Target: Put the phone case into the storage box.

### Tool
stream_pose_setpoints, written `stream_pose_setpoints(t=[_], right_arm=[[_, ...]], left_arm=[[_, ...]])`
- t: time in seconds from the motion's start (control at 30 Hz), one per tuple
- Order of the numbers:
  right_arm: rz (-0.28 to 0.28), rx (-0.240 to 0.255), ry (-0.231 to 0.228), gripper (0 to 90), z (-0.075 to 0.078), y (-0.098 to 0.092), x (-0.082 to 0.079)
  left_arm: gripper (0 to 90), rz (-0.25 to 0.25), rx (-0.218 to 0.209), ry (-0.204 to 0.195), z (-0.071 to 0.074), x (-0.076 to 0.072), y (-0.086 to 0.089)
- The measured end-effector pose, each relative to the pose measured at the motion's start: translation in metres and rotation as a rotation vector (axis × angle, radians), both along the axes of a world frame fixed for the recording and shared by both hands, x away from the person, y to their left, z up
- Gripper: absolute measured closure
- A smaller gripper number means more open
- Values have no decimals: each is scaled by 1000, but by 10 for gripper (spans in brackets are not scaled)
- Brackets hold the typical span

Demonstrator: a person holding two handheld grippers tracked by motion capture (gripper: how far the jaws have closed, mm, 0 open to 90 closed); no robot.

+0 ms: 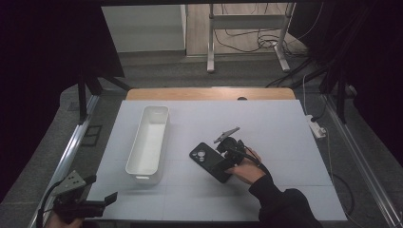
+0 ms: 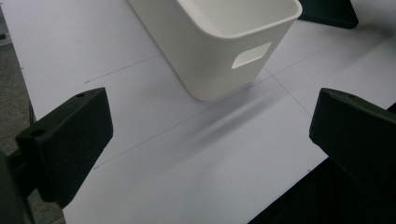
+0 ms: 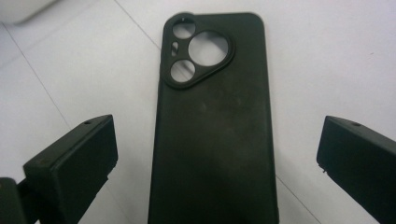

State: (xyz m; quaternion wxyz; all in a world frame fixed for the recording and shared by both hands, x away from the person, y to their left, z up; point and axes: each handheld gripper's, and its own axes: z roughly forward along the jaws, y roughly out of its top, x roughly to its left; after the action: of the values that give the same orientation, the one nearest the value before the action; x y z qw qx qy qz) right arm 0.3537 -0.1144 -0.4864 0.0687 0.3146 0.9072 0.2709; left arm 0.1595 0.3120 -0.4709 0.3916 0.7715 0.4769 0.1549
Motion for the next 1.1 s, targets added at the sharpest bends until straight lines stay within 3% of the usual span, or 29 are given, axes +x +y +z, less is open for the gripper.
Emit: stream_pose_setpoints(t=[0.4, 0.63, 0.7, 1.0, 1.1], right_arm=[[27, -45, 28, 0, -21, 5, 1], [42, -129, 31, 0, -34, 9, 0], [48, -159, -2, 0, -36, 12, -3], [23, -165, 8, 0, -36, 12, -4], [25, -165, 15, 80, -33, 12, -5]], left_arm=[[4, -1, 0, 1, 0, 0, 0], [4, -3, 2, 2, 0, 0, 0], [4, -2, 2, 2, 0, 0, 0], [3, -1, 5, 2, 0, 0, -1], [4, 0, 7, 2, 0, 0, -1]])
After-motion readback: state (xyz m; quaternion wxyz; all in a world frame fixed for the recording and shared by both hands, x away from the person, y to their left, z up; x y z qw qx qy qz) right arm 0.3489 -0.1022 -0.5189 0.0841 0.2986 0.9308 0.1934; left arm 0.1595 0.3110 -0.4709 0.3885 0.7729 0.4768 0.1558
